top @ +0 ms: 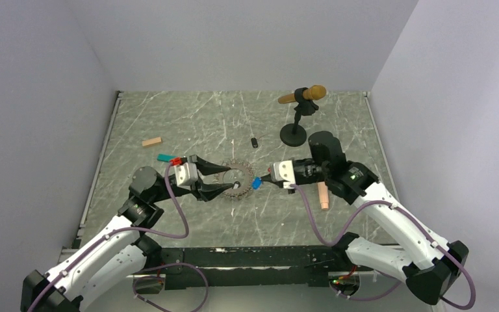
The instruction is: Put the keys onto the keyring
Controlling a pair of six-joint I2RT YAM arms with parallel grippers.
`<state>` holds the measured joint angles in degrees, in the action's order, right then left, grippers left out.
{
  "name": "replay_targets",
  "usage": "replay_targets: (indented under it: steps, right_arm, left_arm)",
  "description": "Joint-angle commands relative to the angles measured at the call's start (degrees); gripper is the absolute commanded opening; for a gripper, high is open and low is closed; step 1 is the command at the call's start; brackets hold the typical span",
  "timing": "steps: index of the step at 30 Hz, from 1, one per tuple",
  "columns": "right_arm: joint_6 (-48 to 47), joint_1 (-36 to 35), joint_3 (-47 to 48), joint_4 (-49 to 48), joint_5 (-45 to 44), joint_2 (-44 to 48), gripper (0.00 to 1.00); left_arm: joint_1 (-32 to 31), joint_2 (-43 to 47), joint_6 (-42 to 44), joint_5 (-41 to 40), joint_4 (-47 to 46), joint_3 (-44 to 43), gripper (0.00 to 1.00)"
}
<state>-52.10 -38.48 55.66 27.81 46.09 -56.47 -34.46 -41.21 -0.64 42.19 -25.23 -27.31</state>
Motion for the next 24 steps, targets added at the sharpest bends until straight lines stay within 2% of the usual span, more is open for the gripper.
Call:
replay_targets:
  steps: [1,5,12,20,24]
  right_arm:
    - [5.11,-2.89,-3.69,-17.90,-3.18,0.97,0.00]
    - [3.79,-4.25,-7.58,-24.26,-3.36,0.66,0.00]
    - [5.88,-4.59,-8.77,-31.06,-1.62,-1.49,0.00]
    - [7.68,-7.09,-11.05,-34.90,-1.17,-1.11,0.00]
    - [8.59,-8.63,-11.01,-35.12,-1.48,-1.42,0.00]
  left_arm:
    - [-2.09,1.26,5.12,-0.06,-2.87,0.80,0.50]
    - [-3.80,0.50,8.72,-1.99,0.08,0.57,0.45]
    - [-6.29,-0.18,15.64,-8.76,6.64,-0.30,0.34]
    - [-6.55,0.09,15.70,-13.93,6.18,-0.19,0.36]
    - [-6.51,0.84,15.77,-13.70,5.81,0.06,0.36]
